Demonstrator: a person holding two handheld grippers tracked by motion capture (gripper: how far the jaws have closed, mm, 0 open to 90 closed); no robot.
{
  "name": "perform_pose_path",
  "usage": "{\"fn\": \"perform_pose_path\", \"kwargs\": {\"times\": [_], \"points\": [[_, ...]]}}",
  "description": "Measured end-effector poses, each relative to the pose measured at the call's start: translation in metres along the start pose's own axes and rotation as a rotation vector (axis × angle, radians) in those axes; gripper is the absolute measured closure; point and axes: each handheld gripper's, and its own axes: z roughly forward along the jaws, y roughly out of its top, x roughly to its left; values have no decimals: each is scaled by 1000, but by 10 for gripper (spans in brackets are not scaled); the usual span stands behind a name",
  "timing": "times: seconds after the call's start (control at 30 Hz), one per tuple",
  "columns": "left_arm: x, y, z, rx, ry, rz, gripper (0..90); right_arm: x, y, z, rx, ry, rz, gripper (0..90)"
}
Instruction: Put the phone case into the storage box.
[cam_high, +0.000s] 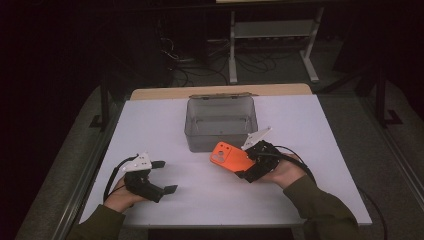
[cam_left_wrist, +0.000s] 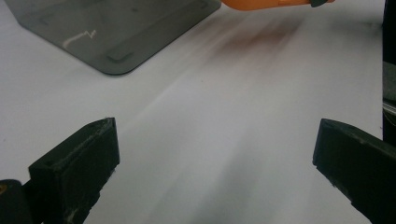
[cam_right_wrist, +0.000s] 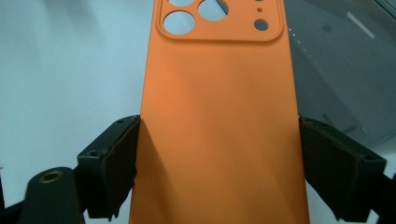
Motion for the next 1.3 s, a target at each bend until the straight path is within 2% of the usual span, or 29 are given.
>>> {"fn": "perform_pose_path", "kwargs": {"times": [0.67,1.03,1.3], "points": [[1,-1,0,2,10,3,0,8,27,28,-2,46,-63,158],[1,-1,-1,-1,20,0,0,6,27,24,-19,45,-55,158],[0,1,-1,4,26,-2,0,7,27,25,-10,52,-58,158]]}}
